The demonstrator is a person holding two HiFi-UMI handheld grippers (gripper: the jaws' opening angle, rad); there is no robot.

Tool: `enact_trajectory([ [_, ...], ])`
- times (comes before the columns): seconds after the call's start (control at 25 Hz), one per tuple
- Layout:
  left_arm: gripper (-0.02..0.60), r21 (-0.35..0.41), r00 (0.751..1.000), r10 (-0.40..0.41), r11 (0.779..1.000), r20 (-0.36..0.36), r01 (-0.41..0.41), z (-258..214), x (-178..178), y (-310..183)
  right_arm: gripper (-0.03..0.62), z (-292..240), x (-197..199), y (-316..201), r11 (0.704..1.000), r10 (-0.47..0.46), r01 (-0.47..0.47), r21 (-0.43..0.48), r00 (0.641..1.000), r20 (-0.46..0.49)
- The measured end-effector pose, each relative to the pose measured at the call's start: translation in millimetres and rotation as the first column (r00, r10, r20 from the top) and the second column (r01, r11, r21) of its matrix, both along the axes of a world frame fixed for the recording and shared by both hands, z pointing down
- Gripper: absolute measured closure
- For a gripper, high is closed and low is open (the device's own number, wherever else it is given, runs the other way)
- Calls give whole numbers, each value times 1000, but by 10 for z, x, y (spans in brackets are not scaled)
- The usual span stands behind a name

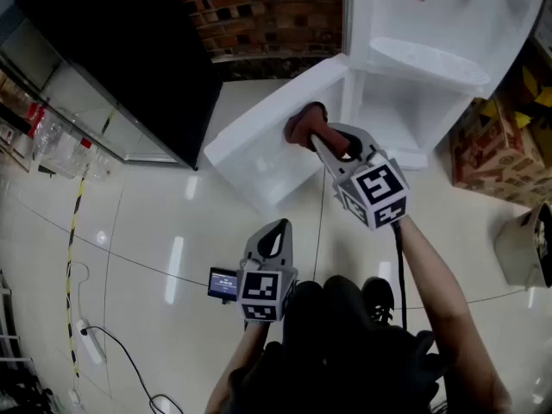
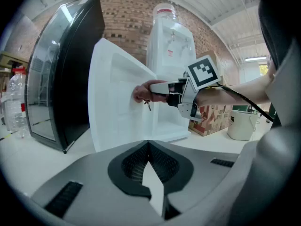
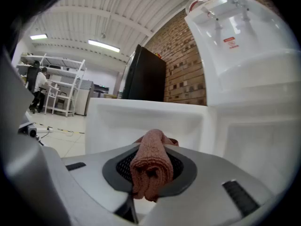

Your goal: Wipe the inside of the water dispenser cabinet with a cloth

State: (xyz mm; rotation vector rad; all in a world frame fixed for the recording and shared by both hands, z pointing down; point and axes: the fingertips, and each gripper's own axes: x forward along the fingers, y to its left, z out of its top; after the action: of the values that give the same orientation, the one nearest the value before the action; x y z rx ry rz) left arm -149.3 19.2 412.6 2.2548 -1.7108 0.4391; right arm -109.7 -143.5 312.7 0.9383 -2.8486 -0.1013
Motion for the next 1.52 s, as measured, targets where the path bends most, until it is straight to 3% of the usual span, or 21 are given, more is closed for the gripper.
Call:
enact_trajectory([
  [0.16, 601, -2, 1000, -11, 1000, 1, 11, 16, -31, 6, 505, 100, 423, -305, 993, 115, -114, -41, 993, 21],
  [0.32, 601, -5, 1000, -23, 1000, 3, 23, 32, -68, -2, 505, 118, 494, -313, 991, 119, -116, -67, 992, 36],
  [0.52, 601, -12, 1000, -29, 1000, -8, 29, 55, -69, 3, 505, -50, -8, 356, 996, -86, 89, -33, 993, 80],
  [0.68, 601, -18, 1000, -13, 1000, -11, 13, 66, -10, 13, 505, -51, -480, 1061, 953, -304, 304, -2, 952, 45],
  [0.8, 601, -21, 1000, -9, 1000, -15, 9, 77, 3, 22, 505, 142, -668, 1195, 939, -343, 343, -15, 939, 0],
  [0.96, 601, -25, 1000, -14, 1000, -18, 13, 86, -11, 44, 505, 388, -641, 917, 960, -281, 280, -23, 959, -42],
  [1.2, 601, -44, 1000, -5, 999, -8, 5, 172, -38, 15, 505, 638, -250, 132, 996, -86, 82, -36, 992, -97],
  [1.36, 601, -58, 999, -28, 998, -23, 27, 242, -88, -29, 505, 781, 143, -292, 997, 42, -48, -53, 993, -113],
  [1.52, 601, -64, 1000, -17, 998, -25, 15, 272, -32, -82, 505, 928, 404, -476, 992, 92, -102, -76, 988, -128],
])
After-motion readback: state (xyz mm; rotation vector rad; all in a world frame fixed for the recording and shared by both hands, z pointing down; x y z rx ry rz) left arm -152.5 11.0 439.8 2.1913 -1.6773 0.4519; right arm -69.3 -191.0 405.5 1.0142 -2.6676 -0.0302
